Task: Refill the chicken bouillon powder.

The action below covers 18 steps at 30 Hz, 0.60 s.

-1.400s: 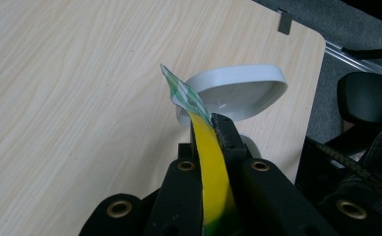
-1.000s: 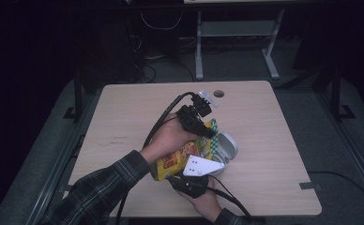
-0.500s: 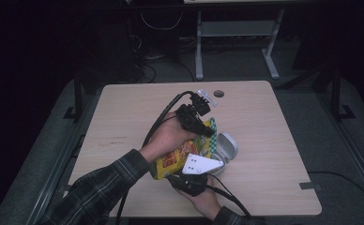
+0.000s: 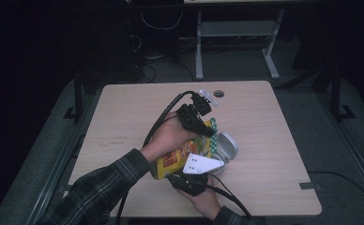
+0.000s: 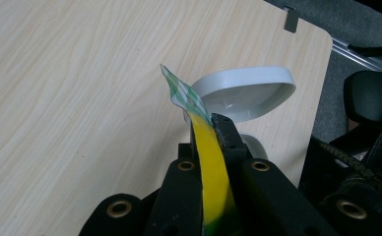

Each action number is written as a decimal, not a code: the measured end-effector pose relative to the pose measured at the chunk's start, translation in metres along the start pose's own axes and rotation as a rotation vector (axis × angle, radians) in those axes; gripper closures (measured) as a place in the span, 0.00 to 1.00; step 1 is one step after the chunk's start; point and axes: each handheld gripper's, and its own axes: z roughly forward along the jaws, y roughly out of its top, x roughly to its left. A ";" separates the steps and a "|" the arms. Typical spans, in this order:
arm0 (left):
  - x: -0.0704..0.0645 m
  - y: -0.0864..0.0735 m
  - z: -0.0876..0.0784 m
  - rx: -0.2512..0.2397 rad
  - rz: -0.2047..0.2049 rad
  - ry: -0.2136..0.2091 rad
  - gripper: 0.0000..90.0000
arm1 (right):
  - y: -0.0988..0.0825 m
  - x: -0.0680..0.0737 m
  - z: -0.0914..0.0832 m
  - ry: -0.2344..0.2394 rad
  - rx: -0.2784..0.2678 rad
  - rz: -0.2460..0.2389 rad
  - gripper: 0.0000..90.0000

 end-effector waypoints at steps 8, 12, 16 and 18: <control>0.000 -0.001 0.000 -0.001 0.003 0.002 0.99 | 0.000 0.001 0.000 0.002 0.003 0.004 1.00; 0.001 -0.001 -0.001 0.003 0.004 0.001 0.99 | 0.000 0.001 0.001 0.003 0.004 0.006 1.00; 0.000 -0.001 0.000 -0.001 0.001 0.003 0.99 | 0.000 0.001 0.001 0.003 0.004 0.005 1.00; 0.000 -0.001 0.000 -0.001 -0.001 0.002 0.99 | 0.000 0.001 0.001 0.004 0.004 0.006 1.00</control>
